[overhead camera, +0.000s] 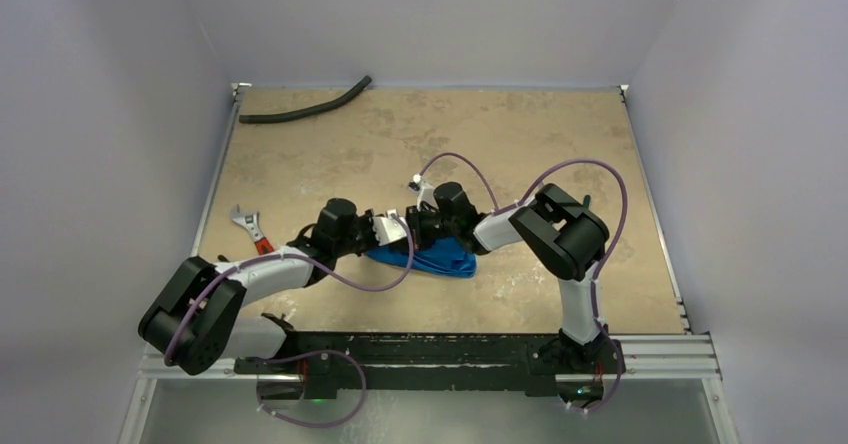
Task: Fold the napkin into a case and place the utensils inside
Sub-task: Stuff the 2/3 rectangle-folded napkin into the folded napkin.
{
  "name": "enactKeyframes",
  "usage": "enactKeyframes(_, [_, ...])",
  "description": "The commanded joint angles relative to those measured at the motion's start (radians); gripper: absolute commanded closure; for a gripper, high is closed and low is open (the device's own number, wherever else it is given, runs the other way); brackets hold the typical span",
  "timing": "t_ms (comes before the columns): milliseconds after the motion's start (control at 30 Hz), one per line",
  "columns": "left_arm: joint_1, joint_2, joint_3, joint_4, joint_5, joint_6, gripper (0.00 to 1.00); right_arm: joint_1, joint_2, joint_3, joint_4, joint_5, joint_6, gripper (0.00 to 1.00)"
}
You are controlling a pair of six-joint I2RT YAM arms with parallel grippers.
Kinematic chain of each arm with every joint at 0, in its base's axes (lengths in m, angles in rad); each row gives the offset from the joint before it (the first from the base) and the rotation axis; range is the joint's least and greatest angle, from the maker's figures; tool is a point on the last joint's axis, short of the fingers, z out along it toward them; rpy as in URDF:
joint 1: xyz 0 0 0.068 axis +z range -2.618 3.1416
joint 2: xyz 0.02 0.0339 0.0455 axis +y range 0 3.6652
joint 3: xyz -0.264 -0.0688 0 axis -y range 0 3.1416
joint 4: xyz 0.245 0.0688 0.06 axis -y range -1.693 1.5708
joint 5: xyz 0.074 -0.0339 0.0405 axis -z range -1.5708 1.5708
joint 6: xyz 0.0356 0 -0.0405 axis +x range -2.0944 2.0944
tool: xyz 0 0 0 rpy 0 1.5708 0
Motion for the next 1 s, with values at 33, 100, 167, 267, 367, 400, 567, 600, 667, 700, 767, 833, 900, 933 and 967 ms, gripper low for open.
enactKeyframes(33, [0.004,-0.046,0.071,-0.012,-0.001,-0.072,0.99,-0.003,0.069,-0.041,-0.119,0.078,-0.051,1.00])
enactKeyframes(100, [0.004,-0.051,0.084,-0.032,0.010,-0.085,0.94,-0.003,0.075,-0.040,-0.124,0.068,-0.049,1.00])
enactKeyframes(167, [0.005,-0.052,0.093,-0.059,0.031,-0.085,0.91,-0.003,0.075,-0.038,-0.135,0.062,-0.047,1.00])
enactKeyframes(267, [0.006,-0.052,0.097,-0.096,0.075,-0.067,0.89,-0.003,0.072,-0.027,-0.160,0.057,-0.045,1.00])
enactKeyframes(367, [0.006,-0.054,0.095,-0.138,0.121,-0.037,0.90,-0.002,0.074,-0.012,-0.185,0.052,-0.045,1.00])
enactKeyframes(400, [0.006,-0.054,0.093,-0.145,0.128,-0.034,0.90,-0.003,0.076,-0.007,-0.191,0.049,-0.046,1.00])
enactKeyframes(567, [0.007,-0.068,0.103,-0.144,0.098,-0.048,0.87,-0.003,0.087,0.010,-0.215,0.045,-0.051,1.00])
enactKeyframes(600, [0.006,-0.074,0.111,-0.155,0.102,-0.047,0.82,-0.002,0.087,0.012,-0.218,0.044,-0.052,1.00])
enactKeyframes(667, [0.006,-0.080,0.116,-0.169,0.117,-0.042,0.76,-0.003,0.087,0.011,-0.218,0.042,-0.050,1.00])
enactKeyframes(700, [0.006,-0.080,0.114,-0.176,0.128,-0.034,0.74,-0.003,0.088,0.014,-0.218,0.040,-0.050,1.00])
enactKeyframes(767, [0.005,-0.078,0.106,-0.179,0.148,-0.011,0.72,-0.002,0.091,0.016,-0.217,0.031,-0.047,1.00])
enactKeyframes(833, [0.003,-0.079,0.088,-0.155,0.155,0.012,0.72,-0.002,0.093,0.020,-0.216,0.028,-0.048,1.00])
enactKeyframes(900, [-0.003,-0.077,0.067,-0.120,0.150,0.046,0.70,-0.002,0.093,0.022,-0.219,0.026,-0.050,1.00])
enactKeyframes(933, [-0.006,-0.077,0.054,-0.095,0.142,0.061,0.66,-0.003,0.093,0.023,-0.220,0.023,-0.051,1.00])
enactKeyframes(967, [-0.008,-0.078,0.044,-0.077,0.141,0.076,0.62,-0.002,0.095,0.023,-0.222,0.018,-0.051,1.00])
